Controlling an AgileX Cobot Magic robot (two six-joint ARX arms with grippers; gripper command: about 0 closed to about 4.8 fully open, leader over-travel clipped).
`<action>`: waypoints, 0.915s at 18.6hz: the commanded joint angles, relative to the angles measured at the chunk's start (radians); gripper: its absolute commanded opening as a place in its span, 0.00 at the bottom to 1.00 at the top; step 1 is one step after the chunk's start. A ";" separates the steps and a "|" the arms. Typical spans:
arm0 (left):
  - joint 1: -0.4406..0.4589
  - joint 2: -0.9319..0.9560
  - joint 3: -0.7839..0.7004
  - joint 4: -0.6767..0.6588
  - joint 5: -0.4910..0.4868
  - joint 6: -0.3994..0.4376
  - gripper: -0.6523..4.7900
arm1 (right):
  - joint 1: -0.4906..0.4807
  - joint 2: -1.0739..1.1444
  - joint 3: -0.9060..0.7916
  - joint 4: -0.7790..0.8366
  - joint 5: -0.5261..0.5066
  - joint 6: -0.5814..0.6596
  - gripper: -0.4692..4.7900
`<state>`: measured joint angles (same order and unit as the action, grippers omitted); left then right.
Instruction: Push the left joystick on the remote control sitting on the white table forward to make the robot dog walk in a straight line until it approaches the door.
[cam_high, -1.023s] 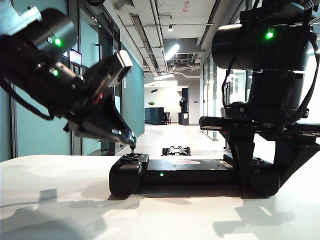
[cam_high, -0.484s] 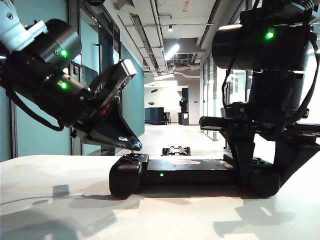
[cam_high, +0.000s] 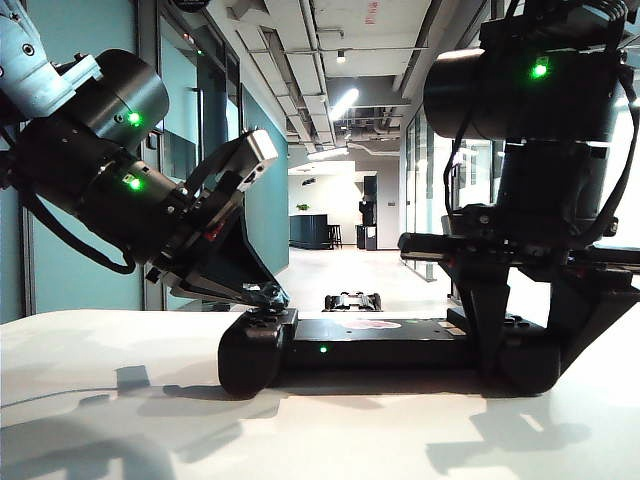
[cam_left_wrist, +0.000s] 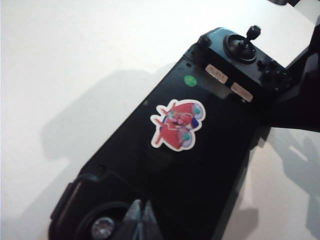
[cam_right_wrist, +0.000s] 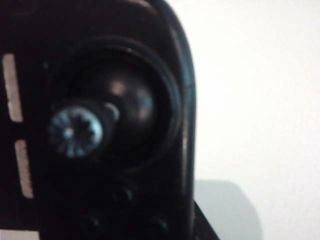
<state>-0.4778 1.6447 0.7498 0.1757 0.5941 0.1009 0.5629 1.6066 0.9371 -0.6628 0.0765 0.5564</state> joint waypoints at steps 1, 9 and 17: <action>0.000 0.003 0.000 0.011 -0.014 0.004 0.11 | 0.001 0.005 -0.004 -0.018 -0.031 -0.004 0.37; 0.000 0.004 0.000 0.040 -0.015 0.003 0.11 | 0.001 0.005 -0.004 -0.018 -0.031 -0.004 0.37; 0.000 0.004 0.000 0.040 -0.014 -0.003 0.11 | 0.001 0.005 -0.004 -0.018 -0.031 -0.004 0.37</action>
<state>-0.4778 1.6493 0.7494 0.1986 0.5865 0.0975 0.5629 1.6066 0.9367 -0.6632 0.0757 0.5568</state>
